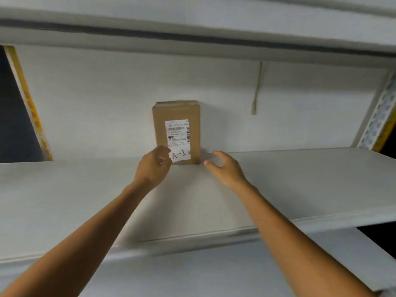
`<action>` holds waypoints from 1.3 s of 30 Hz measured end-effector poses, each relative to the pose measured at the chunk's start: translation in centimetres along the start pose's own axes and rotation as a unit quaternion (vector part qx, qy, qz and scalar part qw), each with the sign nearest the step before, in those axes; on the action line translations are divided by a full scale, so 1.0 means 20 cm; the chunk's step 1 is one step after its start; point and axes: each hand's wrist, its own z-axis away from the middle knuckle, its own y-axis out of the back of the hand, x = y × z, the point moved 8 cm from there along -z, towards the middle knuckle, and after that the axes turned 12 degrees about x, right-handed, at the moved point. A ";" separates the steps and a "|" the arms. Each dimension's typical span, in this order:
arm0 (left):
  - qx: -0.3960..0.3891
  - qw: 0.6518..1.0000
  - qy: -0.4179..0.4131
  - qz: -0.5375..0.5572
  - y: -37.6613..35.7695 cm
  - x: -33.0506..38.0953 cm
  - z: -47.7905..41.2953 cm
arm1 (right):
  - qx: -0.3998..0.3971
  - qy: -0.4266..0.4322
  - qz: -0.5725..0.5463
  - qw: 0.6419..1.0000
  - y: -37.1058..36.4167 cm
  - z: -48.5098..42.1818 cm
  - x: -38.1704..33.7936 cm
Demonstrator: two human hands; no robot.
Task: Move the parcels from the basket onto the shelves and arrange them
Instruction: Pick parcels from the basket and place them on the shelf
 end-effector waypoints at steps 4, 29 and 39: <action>-0.131 0.980 -0.110 -0.097 -0.18 0.30 0.21 | -0.023 0.051 0.123 0.991 0.25 0.15 0.07; -0.517 0.728 -0.450 -0.009 -1.78 2.28 2.32 | 0.165 -0.339 0.336 0.863 2.57 1.81 1.54; -0.632 0.525 -0.569 0.041 -2.18 2.39 3.58 | 0.254 -0.544 0.266 0.754 2.66 2.86 2.03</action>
